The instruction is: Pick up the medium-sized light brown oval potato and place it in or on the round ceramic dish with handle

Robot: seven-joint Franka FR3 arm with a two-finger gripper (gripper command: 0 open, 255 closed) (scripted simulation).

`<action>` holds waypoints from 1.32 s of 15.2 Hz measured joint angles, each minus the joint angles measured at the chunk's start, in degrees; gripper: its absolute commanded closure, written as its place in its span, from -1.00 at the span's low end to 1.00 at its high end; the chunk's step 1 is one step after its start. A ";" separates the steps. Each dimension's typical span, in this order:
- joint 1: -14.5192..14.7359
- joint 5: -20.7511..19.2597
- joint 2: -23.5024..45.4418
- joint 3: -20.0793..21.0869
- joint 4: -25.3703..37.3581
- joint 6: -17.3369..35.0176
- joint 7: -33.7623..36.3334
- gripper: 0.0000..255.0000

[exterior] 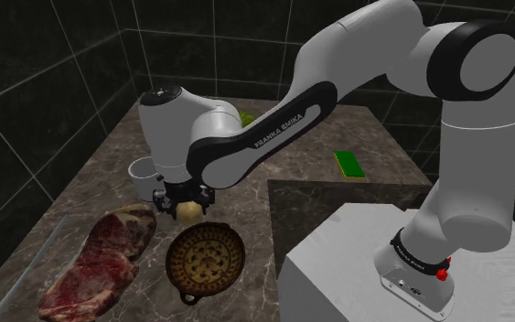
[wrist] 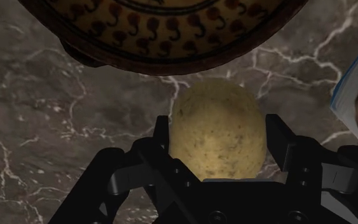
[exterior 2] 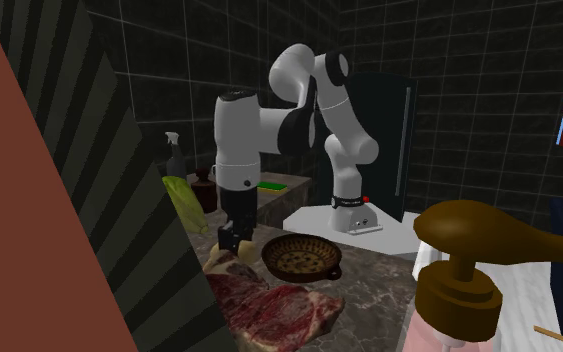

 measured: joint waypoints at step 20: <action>-1.27 4.65 -5.60 2.29 7.62 -12.12 -3.52 1.00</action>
